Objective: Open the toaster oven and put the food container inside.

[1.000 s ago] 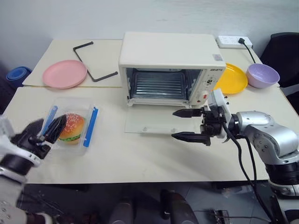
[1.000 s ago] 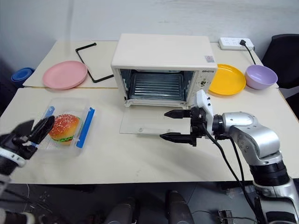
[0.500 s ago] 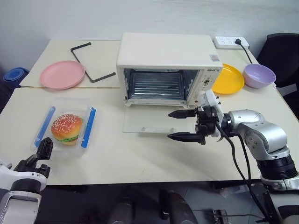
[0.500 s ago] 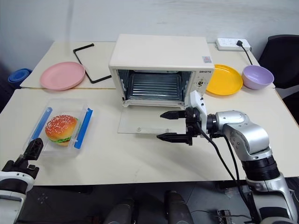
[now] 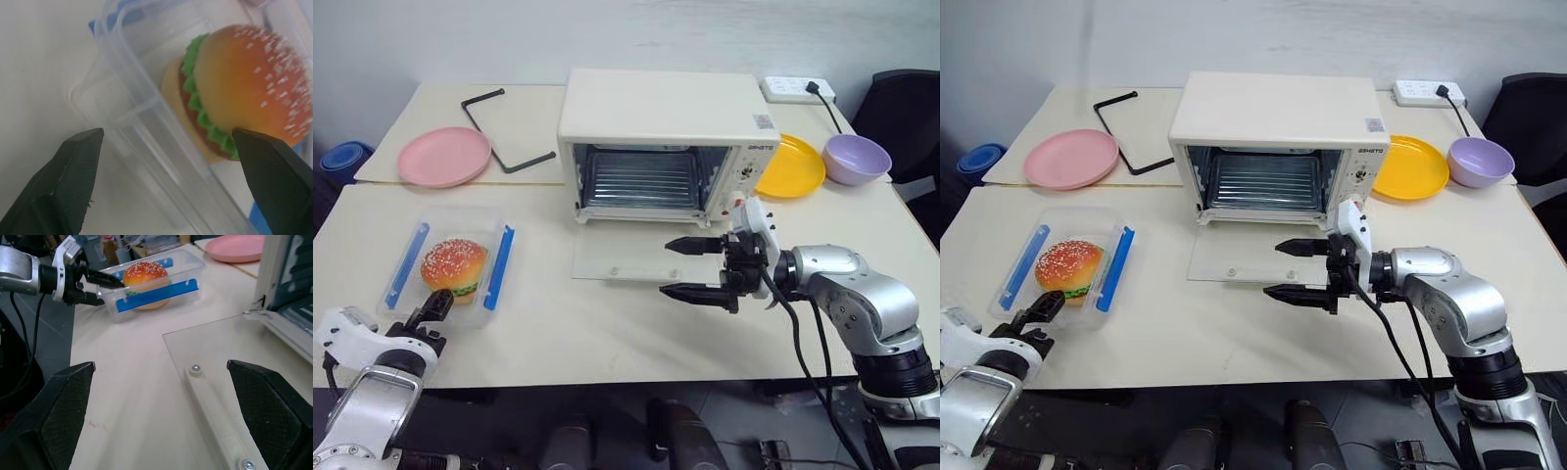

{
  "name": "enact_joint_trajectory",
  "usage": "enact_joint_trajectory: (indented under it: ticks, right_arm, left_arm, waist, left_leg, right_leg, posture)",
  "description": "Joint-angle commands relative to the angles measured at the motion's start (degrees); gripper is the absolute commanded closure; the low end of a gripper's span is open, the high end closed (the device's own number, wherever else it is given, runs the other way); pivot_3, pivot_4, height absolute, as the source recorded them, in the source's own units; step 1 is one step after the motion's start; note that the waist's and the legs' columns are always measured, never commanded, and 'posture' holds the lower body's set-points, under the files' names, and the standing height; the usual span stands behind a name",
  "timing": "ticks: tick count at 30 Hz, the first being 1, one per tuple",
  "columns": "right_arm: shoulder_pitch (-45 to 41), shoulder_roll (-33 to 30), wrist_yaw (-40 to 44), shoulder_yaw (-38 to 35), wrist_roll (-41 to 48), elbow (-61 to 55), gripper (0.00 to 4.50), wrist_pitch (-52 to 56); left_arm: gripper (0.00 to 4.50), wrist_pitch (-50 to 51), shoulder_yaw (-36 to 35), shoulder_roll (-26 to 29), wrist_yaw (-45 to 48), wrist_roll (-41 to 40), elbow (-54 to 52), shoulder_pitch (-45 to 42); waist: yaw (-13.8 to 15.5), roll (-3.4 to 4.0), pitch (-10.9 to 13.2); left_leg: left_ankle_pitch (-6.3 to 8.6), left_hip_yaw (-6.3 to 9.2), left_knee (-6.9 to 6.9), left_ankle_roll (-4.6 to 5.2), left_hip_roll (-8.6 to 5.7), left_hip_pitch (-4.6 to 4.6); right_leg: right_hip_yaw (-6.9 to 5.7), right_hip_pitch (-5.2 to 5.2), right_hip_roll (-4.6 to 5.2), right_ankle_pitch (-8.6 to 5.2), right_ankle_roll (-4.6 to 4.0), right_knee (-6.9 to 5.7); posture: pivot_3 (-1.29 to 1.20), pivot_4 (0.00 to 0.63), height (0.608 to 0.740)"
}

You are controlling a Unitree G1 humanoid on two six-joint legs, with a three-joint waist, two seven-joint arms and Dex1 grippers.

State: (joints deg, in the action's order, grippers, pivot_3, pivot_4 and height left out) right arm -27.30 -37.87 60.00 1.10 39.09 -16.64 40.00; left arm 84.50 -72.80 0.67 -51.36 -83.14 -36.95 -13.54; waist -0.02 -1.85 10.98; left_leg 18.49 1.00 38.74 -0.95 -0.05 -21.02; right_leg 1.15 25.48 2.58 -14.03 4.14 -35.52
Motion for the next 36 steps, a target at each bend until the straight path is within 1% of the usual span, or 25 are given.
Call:
enact_joint_trajectory:
  ticks: [1, 3, 5, 8, 10, 11, 14, 17, 20, 21, 23, 25, 26, 27, 29, 30, 32, 33, 36]
  right_arm:
    - [0.8, -0.9, -0.9, -2.4, 1.3, -2.9, 0.00, 0.1]
    - [0.9, -0.8, -1.7, -3.0, 1.8, -3.1, 0.00, 0.5]
    - [1.0, -0.8, -2.2, -3.3, 2.1, -3.3, 0.00, 0.6]
    - [1.4, -1.0, -2.4, -3.5, 2.0, -3.5, 0.00, 0.5]
    - [1.6, -1.1, -2.4, -3.6, 2.0, -3.6, 0.00, 0.4]
    - [1.7, -1.2, -2.3, -3.8, 2.1, -3.7, 0.00, 0.4]
    - [2.0, -1.8, -2.0, -4.2, 2.4, -3.8, 0.00, 0.6]
    - [2.4, -2.9, -1.5, -4.9, 3.6, -3.8, 0.00, 1.4]
    - [3.2, -4.3, -1.2, -6.4, 6.0, -4.1, 0.00, 3.4]
    - [3.3, -4.4, -1.2, -6.7, 6.4, -4.1, 0.00, 3.8]
    - [4.3, -5.1, -1.9, -7.6, 6.5, -4.7, 0.00, 3.8]
    - [5.9, -5.7, -2.8, -8.9, 6.1, -5.7, 0.00, 3.3]
    - [6.2, -5.8, -3.2, -9.3, 6.1, -5.9, 0.00, 3.4]
    - [6.8, -5.9, -3.5, -9.9, 6.5, -6.2, 0.00, 3.6]
    - [8.1, -6.2, -4.2, -11.2, 7.0, -7.2, 0.00, 3.8]
    - [8.8, -6.3, -4.8, -12.0, 7.1, -7.8, 0.00, 3.8]
    - [9.8, -6.3, -5.9, -12.9, 7.4, -8.8, 0.00, 3.9]
    - [10.7, -6.4, -6.4, -13.6, 7.6, -9.5, 0.00, 4.0]
    - [12.8, -6.5, -8.1, -15.0, 8.2, -11.2, 0.00, 4.2]
  left_arm:
    - [1.19, -15.9, 11.9, 7.6, -15.6, -18.4, 3.5, 7.4]
    - [1.82, -23.7, 17.7, 13.3, -20.8, -25.2, 5.2, 11.3]
    - [2.41, -29.8, 21.7, 18.4, -23.0, -29.0, 6.6, 13.8]
    - [3.36, -35.8, 25.8, 23.8, -22.7, -29.9, 7.7, 16.3]
    - [3.91, -37.9, 27.8, 26.9, -21.2, -29.9, 8.3, 17.6]
    - [4.05, -38.2, 28.4, 28.9, -19.8, -29.9, 8.8, 18.2]
    - [4.33, -36.2, 29.4, 36.6, -13.7, -29.9, 11.5, 19.1]
    - [4.33, -32.7, 30.0, 45.2, -6.5, -29.9, 15.0, 19.6]
    - [4.33, -29.2, 31.3, 53.6, 1.3, -29.9, 19.1, 17.8]
    - [4.33, -28.7, 31.8, 55.5, 3.1, -29.9, 20.2, 17.3]
    - [4.33, -26.3, 36.1, 61.9, 8.6, -29.9, 23.4, 12.2]
    - [4.33, -24.0, 43.0, 67.5, 13.5, -28.2, 25.2, 5.1]
    - [4.33, -23.3, 45.5, 69.0, 15.1, -27.1, 26.0, 2.6]
    - [4.33, -22.9, 49.1, 69.7, 16.9, -23.7, 26.5, -1.1]
    - [4.33, -21.8, 56.3, 68.9, 19.3, -18.5, 27.7, -9.4]
    - [4.33, -20.7, 60.0, 67.9, 20.8, -15.5, 27.9, -13.9]
    - [4.33, -18.6, 65.1, 65.7, 23.3, -11.3, 28.2, -20.1]
    - [4.33, -17.5, 67.7, 63.8, 24.5, -9.2, 28.5, -23.6]
    - [4.33, -14.9, 72.4, 59.0, 28.2, -3.3, 30.2, -30.4]
  waist:
    - [0.0, -0.01, 0.0]
    - [0.0, -0.01, 0.0]
    - [0.1, -0.01, 0.0]
    - [0.2, 0.01, 0.0]
    - [0.2, 0.01, 0.0]
    - [0.2, 0.01, 0.0]
    - [0.1, 0.00, 0.0]
    - [0.1, 0.02, 0.0]
    - [0.2, 0.03, 0.0]
    - [0.1, 0.04, 0.0]
    - [0.1, 0.04, 0.0]
    - [0.6, 0.00, 0.1]
    - [0.6, 0.00, 0.1]
    - [0.6, 0.04, 0.1]
    - [0.7, 0.25, 0.1]
    - [0.8, 0.25, 0.1]
    - [0.6, 0.24, 0.1]
    - [0.6, 0.23, 0.1]
    - [0.5, 0.21, 0.1]
  left_leg:
    - [0.03, 0.01, 0.00, -0.04, 0.04, 0.02]
    - [0.04, 0.00, -0.01, -0.07, 0.06, 0.05]
    - [0.05, 0.00, -0.02, -0.06, 0.04, 0.06]
    - [0.06, -0.03, -0.04, -0.04, 0.00, 0.07]
    - [0.05, -0.04, -0.05, -0.04, -0.02, 0.06]
    - [0.05, -0.05, -0.07, -0.04, -0.02, 0.06]
    - [0.04, -0.05, -0.10, -0.04, 0.01, 0.05]
    - [0.03, -0.05, -0.15, -0.05, 0.01, 0.08]
    - [0.01, -0.09, -0.37, -0.02, -0.02, 0.16]
    - [0.00, -0.09, -0.45, -0.03, -0.02, 0.17]
    - [0.00, -0.12, -0.58, -0.03, 0.00, 0.25]
    - [-0.05, -0.11, -0.59, -0.12, -0.08, 0.17]
    - [-0.08, -0.17, -0.58, -0.18, -0.12, 0.07]
    - [-0.09, -0.16, -0.61, -0.18, -0.12, 0.09]
    - [-0.09, -0.13, -0.71, -0.17, -0.14, 0.16]
    - [-0.09, -0.15, -0.72, -0.16, -0.18, 0.17]
    - [-0.09, -0.14, -0.72, -0.17, -0.17, 0.16]
    - [-0.09, -0.14, -0.72, -0.18, -0.19, 0.16]
    - [-0.12, -0.10, -0.69, -0.22, -0.17, 0.06]
  right_leg:
    - [0.00, 0.01, -0.01, -0.03, -0.05, -0.02]
    - [0.04, 0.01, -0.01, -0.05, -0.08, -0.05]
    - [0.04, 0.01, 0.01, -0.06, -0.10, -0.04]
    - [0.03, -0.01, 0.04, -0.08, -0.14, -0.01]
    - [0.01, -0.01, 0.04, -0.10, -0.17, 0.01]
    - [0.02, -0.01, 0.04, -0.10, -0.18, 0.01]
    - [-0.04, 0.00, -0.03, -0.14, -0.25, 0.01]
    - [-0.09, 0.00, -0.04, -0.18, -0.32, 0.00]
    - [-0.10, -0.01, 0.00, -0.21, -0.37, 0.06]
    - [-0.14, -0.01, -0.02, -0.22, -0.39, 0.10]
    - [-0.16, -0.01, 0.00, -0.24, -0.41, 0.13]
    - [-0.29, -0.01, -0.04, -0.28, -0.48, 0.14]
    - [-0.55, 0.00, -0.12, -0.29, -0.50, 0.18]
    - [-0.66, 0.00, -0.12, -0.29, -0.50, 0.18]
    - [-0.67, 0.01, -0.03, -0.28, -0.49, 0.15]
    - [-0.68, 0.01, -0.07, -0.28, -0.48, 0.13]
    - [-0.66, 0.02, -0.08, -0.26, -0.43, 0.16]
    - [-0.66, 0.02, -0.10, -0.25, -0.43, 0.15]
    - [-0.66, 0.05, -0.12, -0.24, -0.40, 0.15]
  posture:
    - [0.00, 0.150, 0.740]
    - [0.00, 0.150, 0.740]
    - [0.00, 0.150, 0.740]
    - [0.00, 0.150, 0.740]
    - [0.00, 0.150, 0.740]
    - [0.00, 0.150, 0.740]
    - [0.00, 0.150, 0.740]
    - [0.00, 0.150, 0.740]
    - [0.00, 0.150, 0.740]
    - [0.00, 0.150, 0.740]
    - [0.00, 0.150, 0.740]
    - [0.00, 0.150, 0.740]
    - [0.00, 0.150, 0.740]
    - [0.00, 0.150, 0.740]
    - [0.00, 0.150, 0.740]
    - [0.00, 0.150, 0.740]
    - [0.00, 0.150, 0.740]
    - [0.00, 0.150, 0.740]
    - [0.00, 0.150, 0.740]
